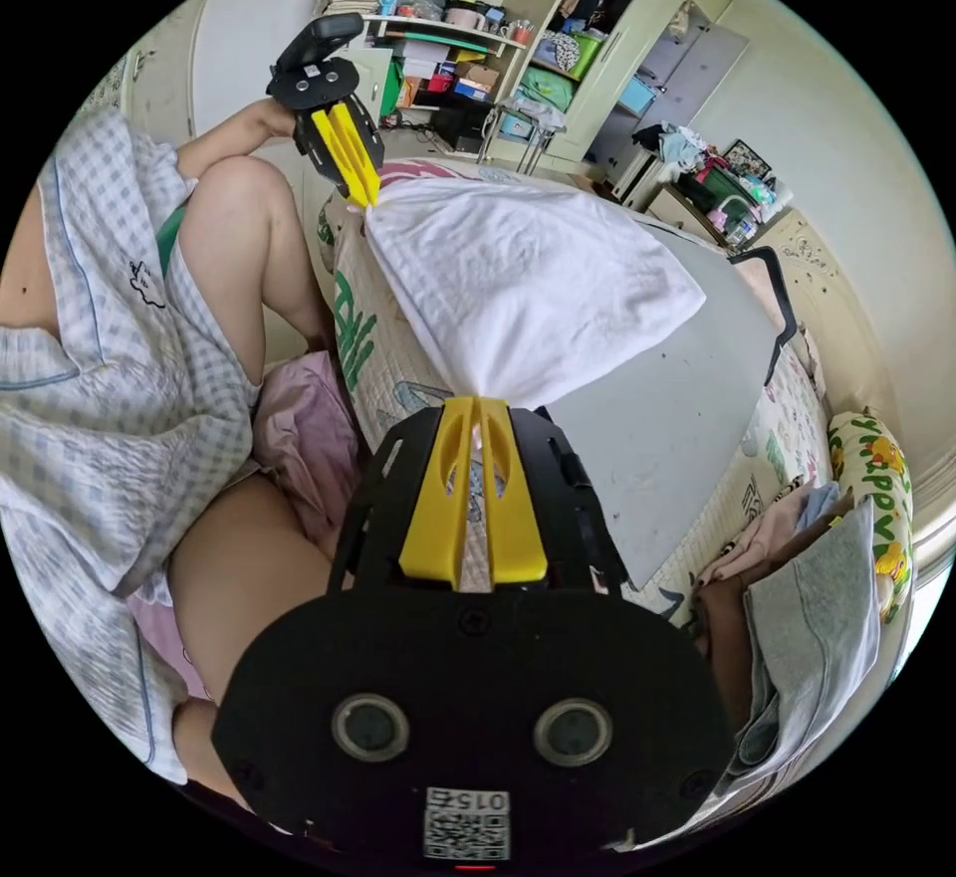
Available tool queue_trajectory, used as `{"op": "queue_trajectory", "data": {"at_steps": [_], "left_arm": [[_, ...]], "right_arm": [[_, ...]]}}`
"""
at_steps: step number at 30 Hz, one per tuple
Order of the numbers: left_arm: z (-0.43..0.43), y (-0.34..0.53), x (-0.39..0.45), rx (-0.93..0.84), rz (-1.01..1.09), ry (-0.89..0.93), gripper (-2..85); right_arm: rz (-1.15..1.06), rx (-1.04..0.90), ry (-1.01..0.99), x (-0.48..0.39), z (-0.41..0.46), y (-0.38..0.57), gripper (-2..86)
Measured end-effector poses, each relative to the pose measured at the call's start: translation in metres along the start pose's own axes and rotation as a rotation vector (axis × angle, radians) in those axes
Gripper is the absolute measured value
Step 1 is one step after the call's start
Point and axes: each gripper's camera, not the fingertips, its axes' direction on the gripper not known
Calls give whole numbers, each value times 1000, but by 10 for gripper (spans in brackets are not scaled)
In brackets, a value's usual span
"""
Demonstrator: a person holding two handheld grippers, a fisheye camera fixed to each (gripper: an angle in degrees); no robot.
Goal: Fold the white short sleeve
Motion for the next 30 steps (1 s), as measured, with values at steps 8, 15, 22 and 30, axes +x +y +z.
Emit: {"op": "queue_trajectory", "data": {"at_steps": [8,15,22,30], "left_arm": [[-5,8,-10,-31,11,-4,2],[0,10,-33,-60,-1,12,7],[-44,64,-96,80,-96,88,24],[-65,116,-286,511,-560,293,83]], "right_arm": [[-17,-43,-66,27,-6,3,-10],[20,-77,-114,58,-3,-1,-8],[190,-106,-350,120,-12,35,-8],[518,384,-492,262,-71,29,42]]}}
